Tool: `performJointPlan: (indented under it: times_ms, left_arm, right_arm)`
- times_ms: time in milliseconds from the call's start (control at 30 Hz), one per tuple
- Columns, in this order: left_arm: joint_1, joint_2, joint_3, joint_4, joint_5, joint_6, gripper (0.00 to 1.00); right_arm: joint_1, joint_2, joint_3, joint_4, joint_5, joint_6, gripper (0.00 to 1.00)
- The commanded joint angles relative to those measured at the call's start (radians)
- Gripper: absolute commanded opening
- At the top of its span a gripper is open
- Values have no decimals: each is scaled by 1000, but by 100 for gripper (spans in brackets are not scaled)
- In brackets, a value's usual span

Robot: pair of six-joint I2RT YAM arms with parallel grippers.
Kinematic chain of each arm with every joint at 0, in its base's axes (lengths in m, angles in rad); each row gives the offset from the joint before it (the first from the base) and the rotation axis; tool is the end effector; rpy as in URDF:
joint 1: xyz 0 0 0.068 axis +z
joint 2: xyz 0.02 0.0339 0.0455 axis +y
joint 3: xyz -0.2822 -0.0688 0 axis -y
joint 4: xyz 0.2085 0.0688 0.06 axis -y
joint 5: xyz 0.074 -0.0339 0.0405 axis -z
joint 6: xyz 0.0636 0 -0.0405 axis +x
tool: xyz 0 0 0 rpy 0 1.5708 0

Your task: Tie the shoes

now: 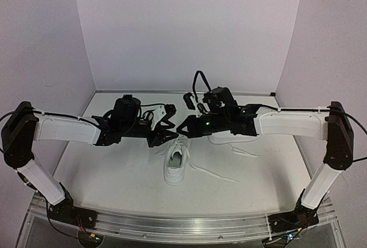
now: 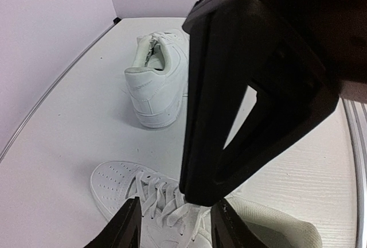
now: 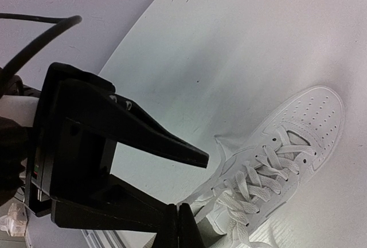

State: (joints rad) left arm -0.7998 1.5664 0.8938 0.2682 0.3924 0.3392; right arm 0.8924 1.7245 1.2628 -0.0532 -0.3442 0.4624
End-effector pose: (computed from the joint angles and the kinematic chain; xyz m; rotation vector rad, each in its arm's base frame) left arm 0.2204 -0.2617 0.2605 1.2926 1.5350 -0.6847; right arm 0.2300 0.3195 0.2873 -0.7078 2.1648 1.1351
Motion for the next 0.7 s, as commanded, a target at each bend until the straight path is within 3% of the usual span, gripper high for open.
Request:
performJointPlan:
  times_ms: [0,667]
  left_arm:
    - [-1,-77,-28,36,-36,-20,44]
    - [-3,104,67,97,51,-13,25]
  right_arm:
    - [-6,-33,-7,20,36,13,0]
    - [-15,-89,-57,33,90,56,0]
